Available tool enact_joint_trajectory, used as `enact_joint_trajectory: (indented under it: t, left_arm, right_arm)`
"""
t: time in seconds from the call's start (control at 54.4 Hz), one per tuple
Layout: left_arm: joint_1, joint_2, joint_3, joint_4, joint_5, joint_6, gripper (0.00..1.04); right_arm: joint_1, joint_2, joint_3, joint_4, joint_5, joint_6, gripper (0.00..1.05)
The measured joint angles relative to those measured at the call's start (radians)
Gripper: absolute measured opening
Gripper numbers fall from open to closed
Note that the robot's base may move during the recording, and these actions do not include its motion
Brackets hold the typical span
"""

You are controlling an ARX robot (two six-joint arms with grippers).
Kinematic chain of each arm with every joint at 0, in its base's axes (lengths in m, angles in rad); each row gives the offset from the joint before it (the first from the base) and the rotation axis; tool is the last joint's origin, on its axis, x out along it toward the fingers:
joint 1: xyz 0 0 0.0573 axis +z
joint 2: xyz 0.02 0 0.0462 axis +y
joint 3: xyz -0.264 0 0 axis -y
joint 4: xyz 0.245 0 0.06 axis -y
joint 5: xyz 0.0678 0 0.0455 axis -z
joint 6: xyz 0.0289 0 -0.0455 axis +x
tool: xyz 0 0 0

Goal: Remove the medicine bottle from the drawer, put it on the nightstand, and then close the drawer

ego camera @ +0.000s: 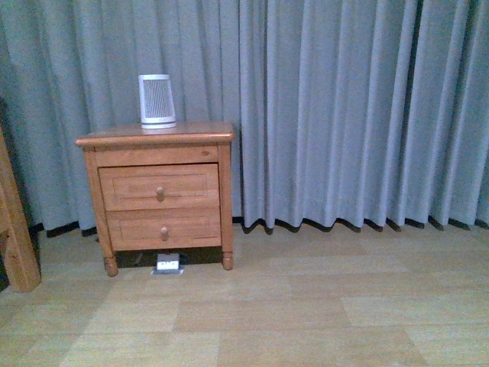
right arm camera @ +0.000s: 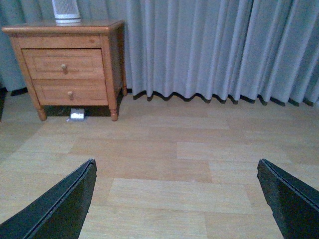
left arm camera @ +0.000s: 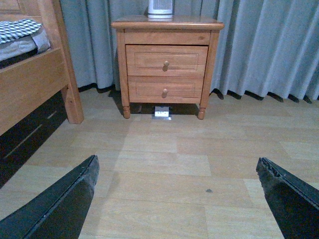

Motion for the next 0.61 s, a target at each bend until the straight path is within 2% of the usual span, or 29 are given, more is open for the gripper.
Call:
enact_joint_trajectory:
  t: [0.606]
  left_arm:
    - [0.000,0.000,0.000,0.000,0.000,0.000,0.98]
  right_arm:
    - [0.000,0.000,0.000,0.000,0.000,0.000,0.98]
